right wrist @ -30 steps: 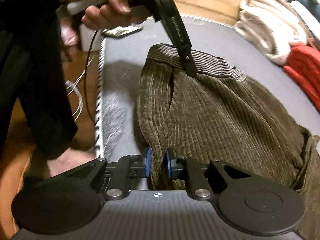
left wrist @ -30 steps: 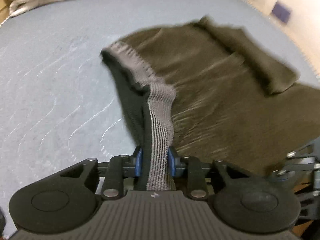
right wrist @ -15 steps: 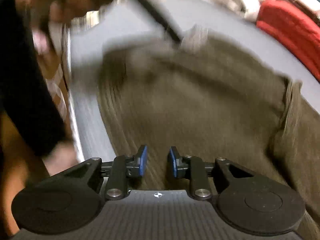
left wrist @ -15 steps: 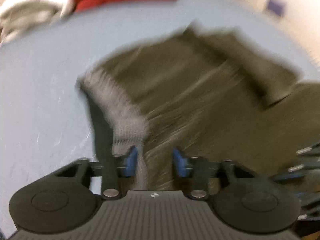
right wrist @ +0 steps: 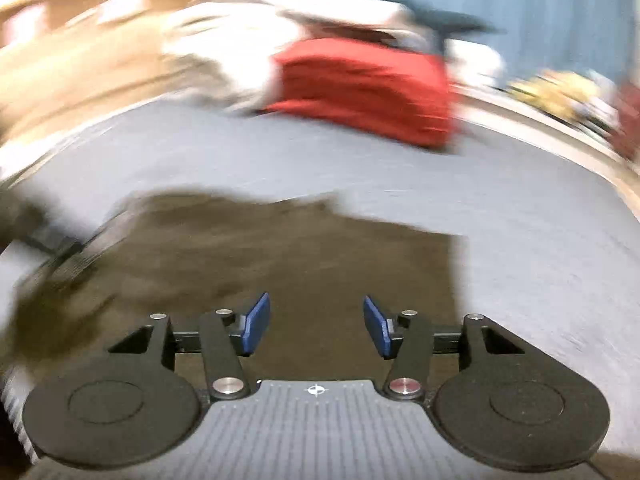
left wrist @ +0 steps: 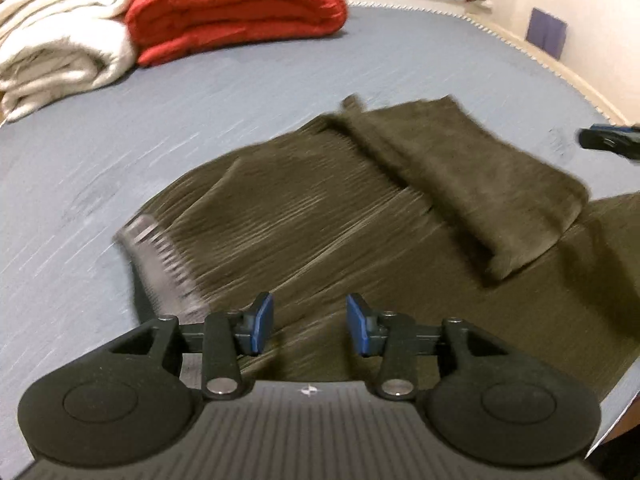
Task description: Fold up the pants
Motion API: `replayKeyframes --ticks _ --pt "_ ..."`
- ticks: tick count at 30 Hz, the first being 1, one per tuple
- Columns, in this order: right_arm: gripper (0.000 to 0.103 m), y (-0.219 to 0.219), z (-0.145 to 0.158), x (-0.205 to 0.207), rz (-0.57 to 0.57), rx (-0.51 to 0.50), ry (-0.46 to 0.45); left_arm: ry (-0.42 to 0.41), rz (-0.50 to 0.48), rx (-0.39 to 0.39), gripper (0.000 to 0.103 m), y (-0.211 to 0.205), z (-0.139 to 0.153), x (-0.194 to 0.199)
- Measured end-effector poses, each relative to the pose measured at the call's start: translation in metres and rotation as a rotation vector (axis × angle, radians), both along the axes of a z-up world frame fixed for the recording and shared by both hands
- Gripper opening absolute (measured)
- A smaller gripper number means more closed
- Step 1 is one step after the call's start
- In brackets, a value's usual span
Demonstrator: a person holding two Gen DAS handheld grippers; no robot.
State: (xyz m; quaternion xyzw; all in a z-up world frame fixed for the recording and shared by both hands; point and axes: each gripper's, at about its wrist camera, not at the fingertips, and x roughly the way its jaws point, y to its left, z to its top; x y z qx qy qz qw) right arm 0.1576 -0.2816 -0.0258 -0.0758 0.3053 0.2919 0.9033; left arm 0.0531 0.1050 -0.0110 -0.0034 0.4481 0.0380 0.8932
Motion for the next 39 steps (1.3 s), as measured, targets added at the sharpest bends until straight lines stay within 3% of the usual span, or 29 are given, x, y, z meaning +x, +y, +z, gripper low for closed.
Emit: replayKeyframes --ticks 4,6,10,12,14,17,19,23,28,32,39 --pt "0.062 -0.053 -0.021 0.061 -0.285 0.15 0.215 -0.043 -0.053 -0.061 0.047 -0.038 0.024 0.019" --pt "0.062 -0.07 -0.036 0.08 -0.377 0.174 0.28 -0.084 -0.098 -0.083 0.054 -0.06 0.038 0.022" --pt "0.062 -0.069 -0.064 0.097 -0.375 0.186 0.358 -0.151 -0.188 -0.06 0.06 -0.085 0.039 0.022" --pt "0.061 -0.06 -0.072 0.1 -0.351 0.17 0.374 -0.118 -0.189 -0.007 0.06 -0.087 0.021 0.03" --pt "0.061 -0.054 -0.077 0.1 -0.324 0.148 0.375 -0.049 -0.173 0.022 0.06 -0.084 0.005 0.039" --pt "0.054 -0.057 -0.081 0.09 -0.283 0.129 0.37 -0.022 -0.147 0.014 0.06 -0.074 -0.007 0.049" --pt "0.044 -0.053 -0.081 0.09 -0.262 0.123 0.368 -0.024 -0.134 0.014 0.06 -0.071 -0.007 0.052" --pt "0.041 -0.051 -0.085 0.09 -0.266 0.106 0.362 -0.036 -0.137 0.001 0.06 -0.066 -0.005 0.058" --pt "0.016 -0.046 -0.081 0.083 -0.234 0.094 0.306 -0.042 -0.148 -0.005 0.06 -0.065 0.0 0.046" --pt "0.013 -0.04 -0.07 0.07 -0.158 0.079 0.221 -0.036 -0.142 0.001 0.06 -0.063 0.002 0.042" --pt "0.008 -0.034 -0.046 0.047 0.027 0.117 0.159 -0.033 -0.137 0.001 0.06 -0.058 0.001 0.04"
